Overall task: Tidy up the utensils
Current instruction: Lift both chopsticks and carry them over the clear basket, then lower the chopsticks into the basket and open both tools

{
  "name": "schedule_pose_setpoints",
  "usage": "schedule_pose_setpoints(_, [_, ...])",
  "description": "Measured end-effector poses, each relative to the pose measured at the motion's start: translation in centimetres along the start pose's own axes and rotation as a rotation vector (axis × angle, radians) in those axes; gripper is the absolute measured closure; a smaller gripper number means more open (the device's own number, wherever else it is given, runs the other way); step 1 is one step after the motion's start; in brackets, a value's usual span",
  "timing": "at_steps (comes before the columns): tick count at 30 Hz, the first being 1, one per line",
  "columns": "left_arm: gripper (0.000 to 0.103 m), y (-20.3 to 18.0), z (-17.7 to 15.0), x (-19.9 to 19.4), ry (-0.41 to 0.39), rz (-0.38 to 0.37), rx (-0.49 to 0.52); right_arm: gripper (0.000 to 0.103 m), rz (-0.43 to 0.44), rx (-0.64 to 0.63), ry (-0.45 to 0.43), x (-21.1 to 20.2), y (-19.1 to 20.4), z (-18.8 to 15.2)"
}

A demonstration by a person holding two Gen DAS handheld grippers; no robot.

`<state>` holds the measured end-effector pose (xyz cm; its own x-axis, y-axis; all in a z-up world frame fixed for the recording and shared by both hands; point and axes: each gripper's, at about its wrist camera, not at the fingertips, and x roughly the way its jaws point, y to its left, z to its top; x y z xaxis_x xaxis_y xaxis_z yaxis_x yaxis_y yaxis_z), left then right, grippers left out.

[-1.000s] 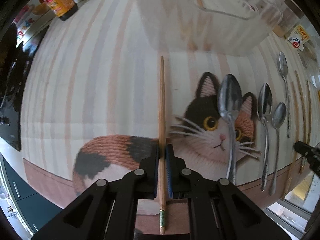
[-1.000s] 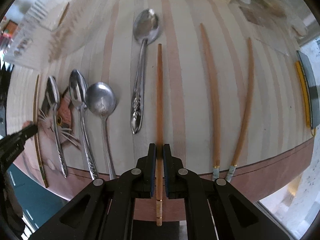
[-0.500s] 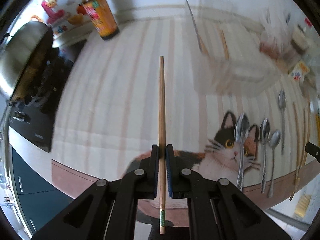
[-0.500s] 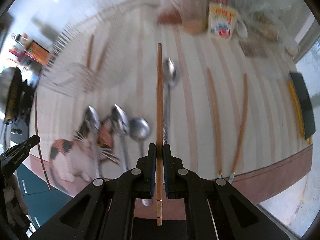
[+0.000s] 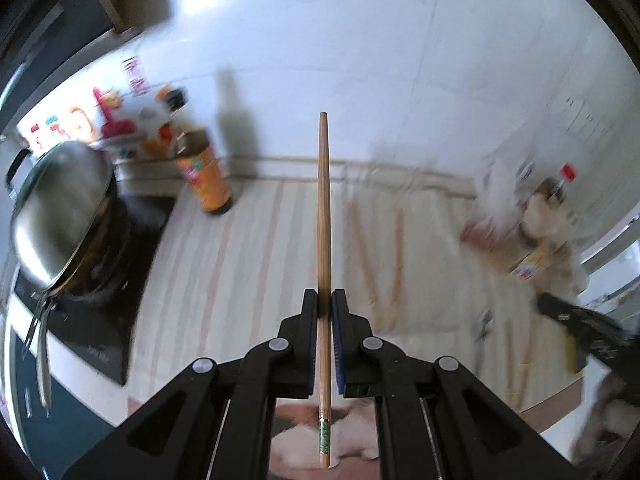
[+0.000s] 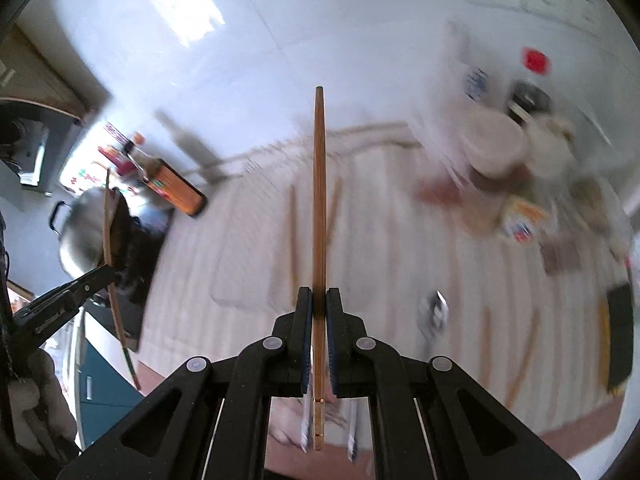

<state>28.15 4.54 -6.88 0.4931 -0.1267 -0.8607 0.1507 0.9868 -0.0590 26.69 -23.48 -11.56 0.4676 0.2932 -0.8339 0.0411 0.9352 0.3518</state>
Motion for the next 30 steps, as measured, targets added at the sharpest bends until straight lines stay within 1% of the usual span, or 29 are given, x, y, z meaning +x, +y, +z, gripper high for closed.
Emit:
schedule_pose_setpoints(3, [0.099,-1.1,2.8,0.7,0.008,-0.057,-0.007,0.096,0.033,-0.009,-0.007,1.2,1.3,3.1])
schedule_pose_setpoints(6, [0.099,-2.5,5.2,2.9,0.042,-0.093,-0.008,0.096,0.051,-0.009,-0.006,3.3,2.4,6.5])
schedule_pose_setpoints(9, [0.099,-3.4,6.9,6.0,0.102,-0.142,-0.029,0.096,0.048,-0.008,0.001,5.2,2.9,8.9])
schedule_pose_setpoints(12, [0.099,-3.5,7.9,9.9,0.173,-0.184,-0.068,0.096,0.048,0.011,0.032,8.4,2.7,10.6])
schedule_pose_setpoints(16, [0.099,-4.0,8.0,14.0,0.244,-0.191,-0.094,0.096,0.045,0.062,0.094,12.7,1.7,11.0])
schedule_pose_setpoints(21, [0.099,-4.0,7.4,16.6,0.289,-0.166,-0.099,0.096,0.033,0.093,0.168,16.9,0.6,9.6])
schedule_pose_setpoints(25, [0.098,-3.9,6.9,17.6,0.309,-0.151,-0.103,0.096,0.036,0.114,0.194,18.5,0.3,8.6])
schedule_pose_setpoints(30, [0.098,-3.6,6.4,17.8,0.318,-0.144,-0.108,0.096,0.036,0.127,0.204,19.2,0.1,8.1])
